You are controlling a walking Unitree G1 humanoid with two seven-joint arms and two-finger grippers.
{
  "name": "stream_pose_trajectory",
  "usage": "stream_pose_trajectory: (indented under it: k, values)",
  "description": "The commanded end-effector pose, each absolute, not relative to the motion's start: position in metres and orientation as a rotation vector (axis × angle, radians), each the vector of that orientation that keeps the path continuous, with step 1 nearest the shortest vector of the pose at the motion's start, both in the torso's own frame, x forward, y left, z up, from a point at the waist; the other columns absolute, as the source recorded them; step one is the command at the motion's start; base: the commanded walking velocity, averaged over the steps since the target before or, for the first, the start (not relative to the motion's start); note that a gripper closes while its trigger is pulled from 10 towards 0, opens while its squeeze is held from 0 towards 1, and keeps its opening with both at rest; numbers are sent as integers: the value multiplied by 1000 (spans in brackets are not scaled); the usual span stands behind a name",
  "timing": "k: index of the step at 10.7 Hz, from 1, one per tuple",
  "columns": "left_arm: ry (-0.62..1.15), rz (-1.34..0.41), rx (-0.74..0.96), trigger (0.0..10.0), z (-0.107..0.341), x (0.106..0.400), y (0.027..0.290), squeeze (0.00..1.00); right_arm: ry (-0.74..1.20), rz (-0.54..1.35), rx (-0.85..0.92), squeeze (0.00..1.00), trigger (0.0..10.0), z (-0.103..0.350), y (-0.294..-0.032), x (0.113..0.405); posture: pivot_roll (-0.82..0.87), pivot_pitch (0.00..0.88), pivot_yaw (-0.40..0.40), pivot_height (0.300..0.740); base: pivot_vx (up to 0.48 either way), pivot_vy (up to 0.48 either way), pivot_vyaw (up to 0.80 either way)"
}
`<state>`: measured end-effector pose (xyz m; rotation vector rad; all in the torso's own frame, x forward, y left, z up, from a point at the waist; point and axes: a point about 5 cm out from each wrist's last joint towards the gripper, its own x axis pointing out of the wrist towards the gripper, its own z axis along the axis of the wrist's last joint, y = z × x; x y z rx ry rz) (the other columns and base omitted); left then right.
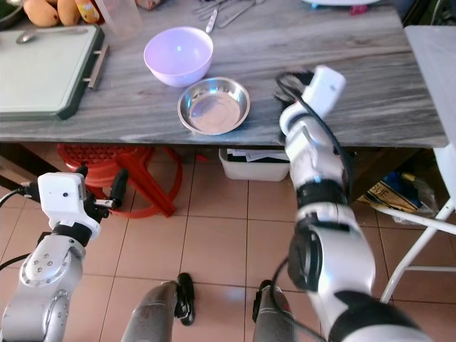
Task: Setting the table
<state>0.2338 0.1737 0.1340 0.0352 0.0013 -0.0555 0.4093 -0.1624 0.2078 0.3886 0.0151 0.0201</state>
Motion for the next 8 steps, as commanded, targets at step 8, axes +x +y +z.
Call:
stream_pose_trajectory:
  k: [8]
  values:
    - [27, -62, 41, 10000, 134, 230, 174, 0, 45, 136, 297, 0, 10000, 216, -138, 420, 125, 314, 96, 740, 0, 0, 0]
